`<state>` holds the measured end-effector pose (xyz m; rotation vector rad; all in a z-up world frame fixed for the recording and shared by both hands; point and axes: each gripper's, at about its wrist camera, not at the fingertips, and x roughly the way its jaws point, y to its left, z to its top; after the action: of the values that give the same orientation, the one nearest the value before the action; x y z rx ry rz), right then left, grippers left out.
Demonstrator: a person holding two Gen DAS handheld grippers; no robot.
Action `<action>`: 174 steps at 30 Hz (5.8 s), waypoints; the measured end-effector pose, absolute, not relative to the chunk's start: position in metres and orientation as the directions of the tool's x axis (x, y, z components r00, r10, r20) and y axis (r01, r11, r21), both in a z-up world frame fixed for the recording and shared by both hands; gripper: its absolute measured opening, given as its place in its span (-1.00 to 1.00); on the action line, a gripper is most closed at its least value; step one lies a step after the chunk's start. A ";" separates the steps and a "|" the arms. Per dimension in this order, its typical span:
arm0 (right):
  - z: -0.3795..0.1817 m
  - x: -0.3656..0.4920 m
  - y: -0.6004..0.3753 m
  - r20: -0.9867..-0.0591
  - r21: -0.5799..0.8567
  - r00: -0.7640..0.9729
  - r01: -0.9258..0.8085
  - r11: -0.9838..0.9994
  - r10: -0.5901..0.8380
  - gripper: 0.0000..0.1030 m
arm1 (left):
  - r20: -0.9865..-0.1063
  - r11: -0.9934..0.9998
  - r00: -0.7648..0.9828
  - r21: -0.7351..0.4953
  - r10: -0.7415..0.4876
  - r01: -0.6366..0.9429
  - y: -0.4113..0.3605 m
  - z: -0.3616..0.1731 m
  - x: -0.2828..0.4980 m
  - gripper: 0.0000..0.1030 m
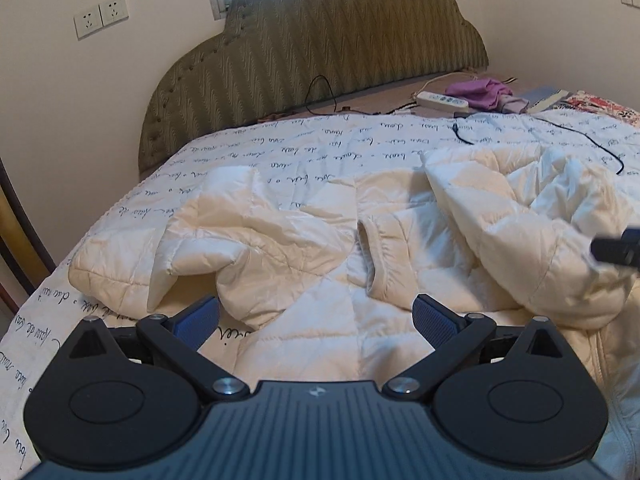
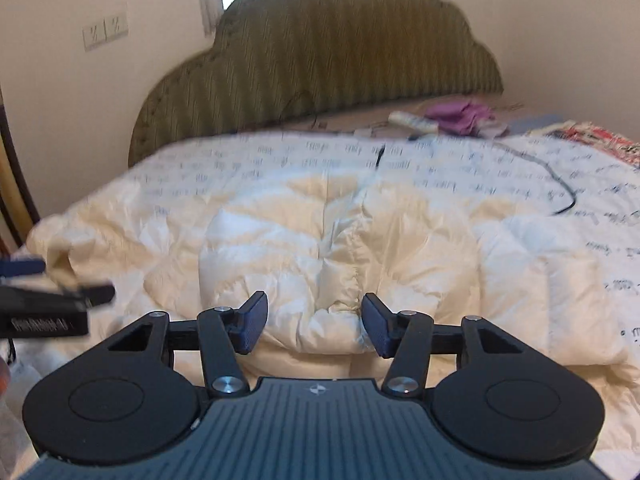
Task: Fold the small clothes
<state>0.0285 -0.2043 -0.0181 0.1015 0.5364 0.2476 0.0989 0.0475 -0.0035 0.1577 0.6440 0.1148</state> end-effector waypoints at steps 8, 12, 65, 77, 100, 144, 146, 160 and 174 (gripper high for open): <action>-0.040 0.038 -0.192 -0.544 0.144 0.805 -0.188 0.972 0.236 0.31 | -0.611 0.986 0.779 0.159 0.143 -0.057 0.047 -0.010 0.097 1.00; -0.049 0.036 -0.188 -0.541 0.147 0.810 -0.176 0.973 0.228 0.38 | -0.616 0.985 0.773 0.161 0.152 -0.066 0.049 -0.012 0.097 1.00; -0.081 0.032 -0.171 -0.528 0.072 0.814 -0.240 0.968 0.241 1.00 | -0.403 0.669 0.828 -0.494 0.391 -0.556 0.371 0.037 0.125 -0.87; -0.080 0.030 -0.174 -0.519 0.093 0.817 -0.239 0.967 0.251 1.00 | -0.257 0.900 0.928 -0.276 0.269 -0.337 0.254 0.088 0.146 -0.87; -0.049 -0.031 -0.278 -0.443 0.320 0.887 0.023 0.947 0.128 1.00 | -0.310 0.948 0.898 -0.173 -0.311 0.268 -0.027 0.065 0.157 -0.86; -0.060 0.109 -0.280 -0.535 0.460 0.801 0.008 0.888 0.270 0.97 | -0.648 0.995 0.760 0.023 -0.056 0.093 0.003 -0.031 0.150 0.80; -0.069 0.104 -0.280 -0.544 0.462 0.791 0.003 0.887 0.281 0.95 | -0.650 0.995 0.758 0.029 -0.054 0.096 0.002 -0.035 0.148 0.82; -0.052 0.064 -0.267 -0.586 0.309 0.785 -0.012 0.951 0.200 1.00 | -0.663 0.994 0.746 0.020 -0.069 0.109 0.008 -0.031 0.130 0.85; -0.068 -0.059 -0.280 -0.661 -0.004 0.747 -0.091 0.996 0.066 1.00 | -0.721 0.986 0.687 0.030 -0.094 0.166 0.035 -0.053 0.050 0.86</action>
<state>-0.0588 -0.2805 -0.0681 -0.0371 0.7215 0.0858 0.0495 0.0350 -0.0530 0.0958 0.8011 -0.1460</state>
